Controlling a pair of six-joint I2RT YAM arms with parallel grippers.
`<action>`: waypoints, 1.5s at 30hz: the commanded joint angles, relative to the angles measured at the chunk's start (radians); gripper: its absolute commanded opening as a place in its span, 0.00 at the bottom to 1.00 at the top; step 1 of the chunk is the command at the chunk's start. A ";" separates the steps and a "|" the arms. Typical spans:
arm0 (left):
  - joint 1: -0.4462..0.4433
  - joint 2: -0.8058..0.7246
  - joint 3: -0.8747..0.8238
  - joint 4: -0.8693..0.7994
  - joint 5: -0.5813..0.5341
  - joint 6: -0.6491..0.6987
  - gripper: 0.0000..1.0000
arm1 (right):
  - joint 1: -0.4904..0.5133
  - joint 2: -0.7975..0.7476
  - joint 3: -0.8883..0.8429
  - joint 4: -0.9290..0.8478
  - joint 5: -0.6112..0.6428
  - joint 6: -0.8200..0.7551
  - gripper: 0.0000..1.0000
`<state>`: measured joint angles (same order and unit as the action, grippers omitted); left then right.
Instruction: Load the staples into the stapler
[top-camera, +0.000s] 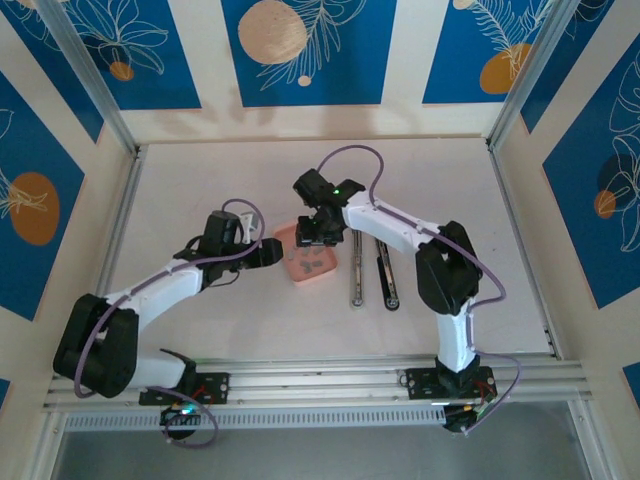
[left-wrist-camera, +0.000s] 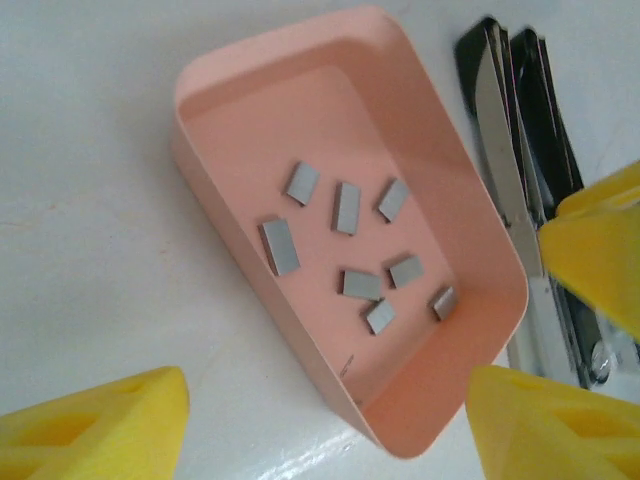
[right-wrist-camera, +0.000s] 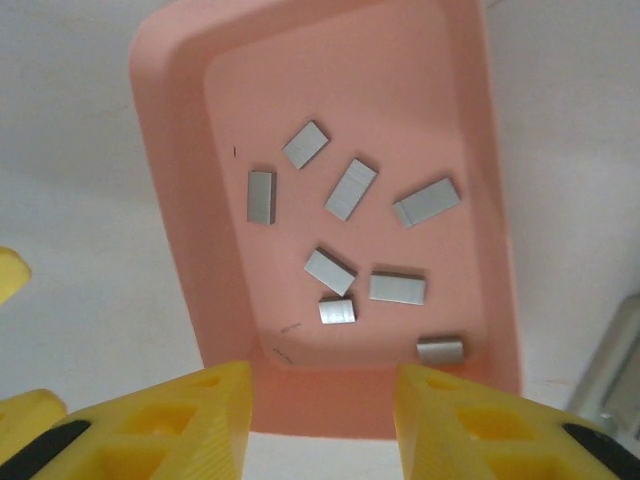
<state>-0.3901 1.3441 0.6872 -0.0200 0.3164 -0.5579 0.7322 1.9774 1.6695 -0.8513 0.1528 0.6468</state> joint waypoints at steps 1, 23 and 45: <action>0.018 0.041 -0.021 0.136 0.038 -0.107 0.69 | 0.004 0.044 0.062 -0.061 -0.026 0.038 0.42; 0.051 0.207 -0.023 0.205 0.082 -0.160 0.51 | -0.025 0.220 0.142 -0.033 -0.038 0.060 0.38; 0.082 0.285 -0.014 0.253 0.140 -0.176 0.44 | -0.034 0.327 0.257 -0.076 -0.053 0.044 0.36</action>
<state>-0.3241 1.6154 0.6739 0.2222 0.4343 -0.7349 0.6979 2.2833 1.8923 -0.8848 0.1226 0.6903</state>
